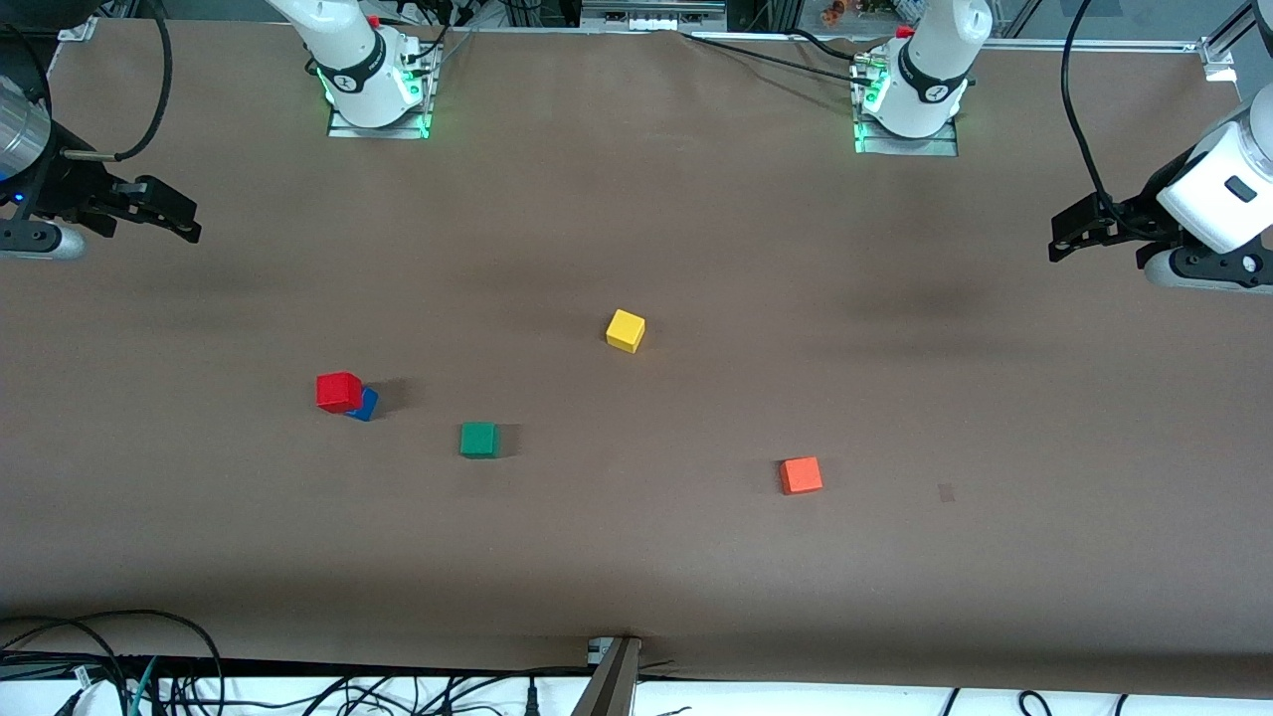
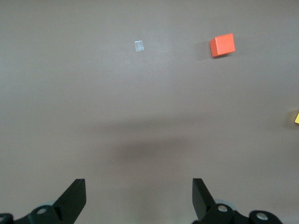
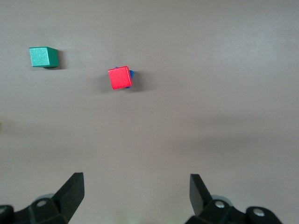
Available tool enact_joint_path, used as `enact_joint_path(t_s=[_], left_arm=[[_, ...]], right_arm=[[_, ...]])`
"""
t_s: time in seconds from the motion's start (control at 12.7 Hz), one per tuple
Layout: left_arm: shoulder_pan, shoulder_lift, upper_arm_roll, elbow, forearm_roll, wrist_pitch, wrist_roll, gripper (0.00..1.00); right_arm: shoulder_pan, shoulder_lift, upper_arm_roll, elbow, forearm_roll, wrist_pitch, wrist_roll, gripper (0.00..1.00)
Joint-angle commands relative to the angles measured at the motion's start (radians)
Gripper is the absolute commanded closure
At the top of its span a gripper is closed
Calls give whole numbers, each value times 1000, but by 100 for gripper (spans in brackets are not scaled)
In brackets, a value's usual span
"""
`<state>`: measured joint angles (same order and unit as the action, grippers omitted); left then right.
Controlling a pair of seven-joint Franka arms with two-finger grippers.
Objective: Pass red block to right arm, stack on blue
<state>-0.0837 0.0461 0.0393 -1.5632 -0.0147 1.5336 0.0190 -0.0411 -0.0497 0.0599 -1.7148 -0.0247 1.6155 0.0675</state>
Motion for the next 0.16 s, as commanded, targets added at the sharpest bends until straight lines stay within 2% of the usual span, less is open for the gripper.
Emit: enact_joint_path(t_s=[0.0, 0.08], left_arm=[[-1, 6, -4, 17, 9, 3, -7, 0], [-1, 6, -4, 19, 9, 5, -7, 0]], right_arm=[[-16, -16, 18, -12, -8, 12, -1, 0], [-14, -15, 18, -11, -14, 14, -1, 0]])
